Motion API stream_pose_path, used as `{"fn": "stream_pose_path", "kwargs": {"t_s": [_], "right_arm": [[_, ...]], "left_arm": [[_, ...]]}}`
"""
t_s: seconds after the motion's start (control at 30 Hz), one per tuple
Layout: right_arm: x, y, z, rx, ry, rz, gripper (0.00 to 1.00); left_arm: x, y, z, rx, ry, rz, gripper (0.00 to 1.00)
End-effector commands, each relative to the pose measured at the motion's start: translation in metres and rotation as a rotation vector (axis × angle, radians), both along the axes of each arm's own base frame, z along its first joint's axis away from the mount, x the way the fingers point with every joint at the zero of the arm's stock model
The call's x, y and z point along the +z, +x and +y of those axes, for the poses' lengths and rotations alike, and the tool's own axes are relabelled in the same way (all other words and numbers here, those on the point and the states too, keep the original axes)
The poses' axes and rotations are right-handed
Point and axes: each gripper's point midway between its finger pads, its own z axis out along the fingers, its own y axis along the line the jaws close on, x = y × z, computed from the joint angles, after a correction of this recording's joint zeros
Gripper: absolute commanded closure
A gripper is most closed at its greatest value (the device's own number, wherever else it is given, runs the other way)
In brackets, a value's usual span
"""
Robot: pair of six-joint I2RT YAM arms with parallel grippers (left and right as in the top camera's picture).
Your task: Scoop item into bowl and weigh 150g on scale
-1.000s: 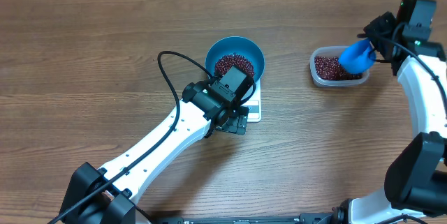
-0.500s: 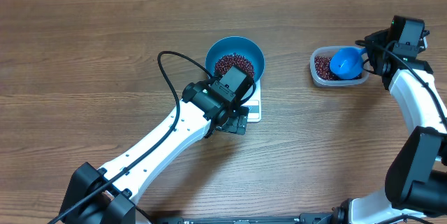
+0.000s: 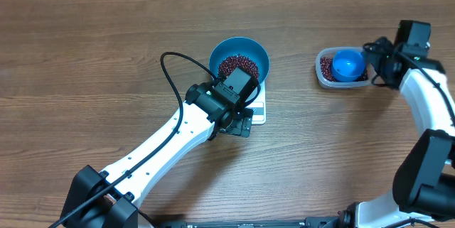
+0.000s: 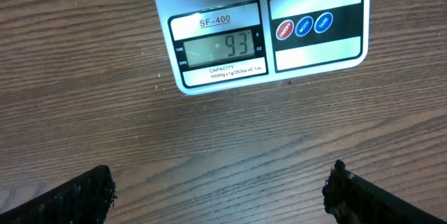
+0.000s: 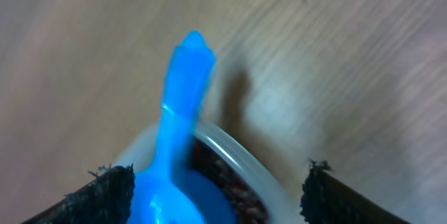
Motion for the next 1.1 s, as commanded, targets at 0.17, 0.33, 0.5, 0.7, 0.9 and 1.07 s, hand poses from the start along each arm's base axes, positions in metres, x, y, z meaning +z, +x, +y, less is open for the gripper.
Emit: {"fn": "stream_pose_path", "kwargs": {"t_s": [0.17,0.33,0.5,0.7,0.9,1.07], "right_arm": [[0.108,0.022,-0.017,0.246,0.018,-0.196,0.14],[0.094,0.029,-0.019,0.276,0.103,-0.215,0.1],[0.057,0.051,-0.021,0.319,0.172,-0.218,0.1],[0.029,0.081,-0.02,0.384,0.211,-0.291,0.1],[0.044,0.106,-0.016,0.442,0.176,-0.412,0.87],[0.063,0.119,-0.004,0.424,0.108,-0.372,0.97]], "left_arm": [[0.011,0.006,0.0,0.023,-0.015,-0.035,0.0],[0.011,0.006,0.0,0.023,-0.015,-0.035,0.01],[0.011,0.006,0.0,0.023,-0.015,-0.035,0.01],[0.011,0.006,0.0,0.023,-0.015,-0.035,0.0],[0.011,0.006,0.0,0.023,-0.015,-0.035,0.0],[0.011,0.006,0.0,0.023,-0.015,-0.035,0.01]]}}
